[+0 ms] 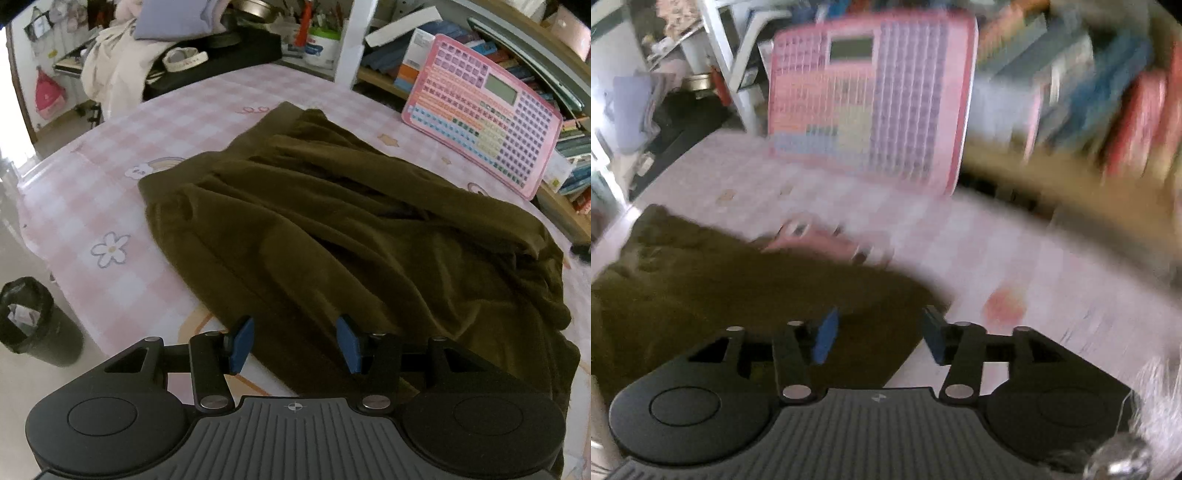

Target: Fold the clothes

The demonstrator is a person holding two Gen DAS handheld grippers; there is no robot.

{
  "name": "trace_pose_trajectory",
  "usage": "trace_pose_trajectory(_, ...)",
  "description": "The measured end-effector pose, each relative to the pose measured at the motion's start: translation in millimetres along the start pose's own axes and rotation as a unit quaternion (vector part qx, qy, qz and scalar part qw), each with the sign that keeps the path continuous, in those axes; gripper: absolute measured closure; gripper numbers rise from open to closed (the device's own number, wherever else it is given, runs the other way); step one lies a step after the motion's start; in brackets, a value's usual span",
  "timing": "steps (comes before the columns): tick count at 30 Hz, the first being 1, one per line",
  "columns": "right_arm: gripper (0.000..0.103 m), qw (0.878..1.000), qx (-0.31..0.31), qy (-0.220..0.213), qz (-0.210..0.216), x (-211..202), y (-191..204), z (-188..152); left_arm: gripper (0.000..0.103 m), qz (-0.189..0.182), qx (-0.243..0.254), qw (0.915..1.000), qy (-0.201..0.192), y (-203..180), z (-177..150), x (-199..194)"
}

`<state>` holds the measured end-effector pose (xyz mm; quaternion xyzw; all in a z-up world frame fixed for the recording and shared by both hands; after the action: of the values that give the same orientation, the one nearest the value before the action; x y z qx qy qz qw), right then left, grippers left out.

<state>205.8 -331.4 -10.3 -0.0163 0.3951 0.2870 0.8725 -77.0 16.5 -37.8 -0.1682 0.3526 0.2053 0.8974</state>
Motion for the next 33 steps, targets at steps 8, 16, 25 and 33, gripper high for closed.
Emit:
trace_pose_trajectory(8, 0.083, 0.998, 0.030, 0.042, -0.022, 11.9, 45.2, -51.3, 0.053, -0.003, 0.006, 0.9998, 0.018, -2.8, -4.1, 10.4)
trace_pose_trajectory(16, 0.096, 0.982, -0.091, -0.094, -0.136, -17.4, 28.0, -0.7, 0.053, -0.004, 0.005, 0.9997, 0.025, 3.5, -10.0, 11.4)
trace_pose_trajectory(25, 0.096, 0.971, -0.125, 0.006, -0.202, 24.7, 21.0, -45.5, 0.053, -0.051, 0.014, 0.9974, -0.049, 16.4, 46.3, -10.1)
trace_pose_trajectory(33, 0.094, 0.958, -0.137, 0.001, -0.251, 29.9, 38.5, -56.3, 0.053, -0.069, 0.029, 0.9930, -0.091, 36.5, 157.7, 65.0)
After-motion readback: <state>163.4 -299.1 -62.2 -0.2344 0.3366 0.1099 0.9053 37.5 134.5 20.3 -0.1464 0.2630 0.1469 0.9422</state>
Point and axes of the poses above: each gripper's, at about its wrist camera, not at the fingertips, and x roughly the way its jaws point, y to its left, z to its top, the point moved 1 cm from there along x, roughly the way its jaws point, and after that the axes turned 10 degrees about -y, right-handed, at the moved point
